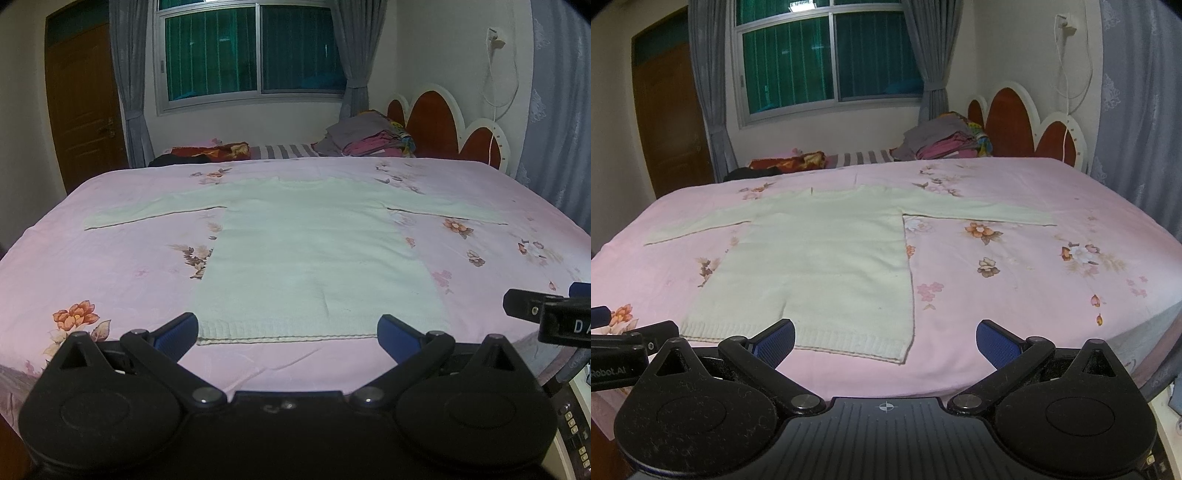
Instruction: Fold small clothes
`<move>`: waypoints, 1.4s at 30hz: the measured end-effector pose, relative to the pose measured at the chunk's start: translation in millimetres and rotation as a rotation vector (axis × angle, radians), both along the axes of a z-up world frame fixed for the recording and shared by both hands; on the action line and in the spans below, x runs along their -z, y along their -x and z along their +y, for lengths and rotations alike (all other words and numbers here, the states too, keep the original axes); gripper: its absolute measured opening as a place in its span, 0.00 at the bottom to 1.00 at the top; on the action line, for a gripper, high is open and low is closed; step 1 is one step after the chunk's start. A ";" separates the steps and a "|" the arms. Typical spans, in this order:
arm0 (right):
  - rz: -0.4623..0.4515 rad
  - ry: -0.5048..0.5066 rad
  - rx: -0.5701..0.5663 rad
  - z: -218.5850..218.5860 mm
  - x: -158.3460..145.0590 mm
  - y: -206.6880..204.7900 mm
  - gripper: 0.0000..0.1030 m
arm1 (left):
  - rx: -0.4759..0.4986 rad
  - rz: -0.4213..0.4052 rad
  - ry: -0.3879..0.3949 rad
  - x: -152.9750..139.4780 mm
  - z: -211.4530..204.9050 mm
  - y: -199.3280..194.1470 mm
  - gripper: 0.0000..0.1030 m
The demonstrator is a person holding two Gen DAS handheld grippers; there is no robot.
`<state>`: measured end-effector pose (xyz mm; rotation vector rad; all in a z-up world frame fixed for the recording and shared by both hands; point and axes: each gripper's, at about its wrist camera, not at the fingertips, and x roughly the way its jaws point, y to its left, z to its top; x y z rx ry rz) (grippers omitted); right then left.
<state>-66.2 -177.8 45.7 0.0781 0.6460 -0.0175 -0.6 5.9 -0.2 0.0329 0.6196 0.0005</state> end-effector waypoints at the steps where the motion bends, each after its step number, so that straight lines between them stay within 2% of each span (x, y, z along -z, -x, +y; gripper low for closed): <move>1: 0.001 0.000 0.001 0.5 -0.1 -0.6 1.00 | 0.001 0.002 0.000 0.1 0.2 -0.8 1.00; 7: 0.002 0.007 0.009 4.4 0.5 -6.2 1.00 | 0.002 -0.003 0.014 2.4 3.2 -7.2 1.00; 10: 0.000 0.012 0.016 6.1 1.4 -13.8 1.00 | 0.004 -0.004 -0.012 4.2 3.9 -12.2 1.00; 12: 0.000 0.015 0.019 7.3 2.3 -21.2 1.00 | 0.006 -0.028 0.008 4.2 7.7 -19.7 1.00; 15: -0.002 0.020 0.026 9.6 2.8 -35.6 1.00 | 0.013 -0.028 0.048 3.6 13.0 -38.8 1.00; 19: -0.003 0.026 0.039 13.1 4.1 -61.1 1.00 | 0.027 -0.005 0.045 4.8 18.4 -66.1 1.00; 28: -0.007 0.023 0.097 20.6 2.5 -118.6 1.00 | 0.078 -0.011 0.060 -0.8 40.5 -124.6 1.00; 30: -0.009 0.022 0.115 23.2 2.1 -131.3 1.00 | 0.085 -0.028 0.040 -3.7 46.3 -136.1 1.00; 35: -0.009 0.022 0.151 32.2 4.8 -160.4 1.00 | 0.073 -0.037 0.033 1.3 64.5 -160.6 1.00; 42: 0.012 0.062 0.207 30.9 13.5 -185.0 1.00 | 0.098 -0.010 0.090 15.7 71.0 -183.6 1.00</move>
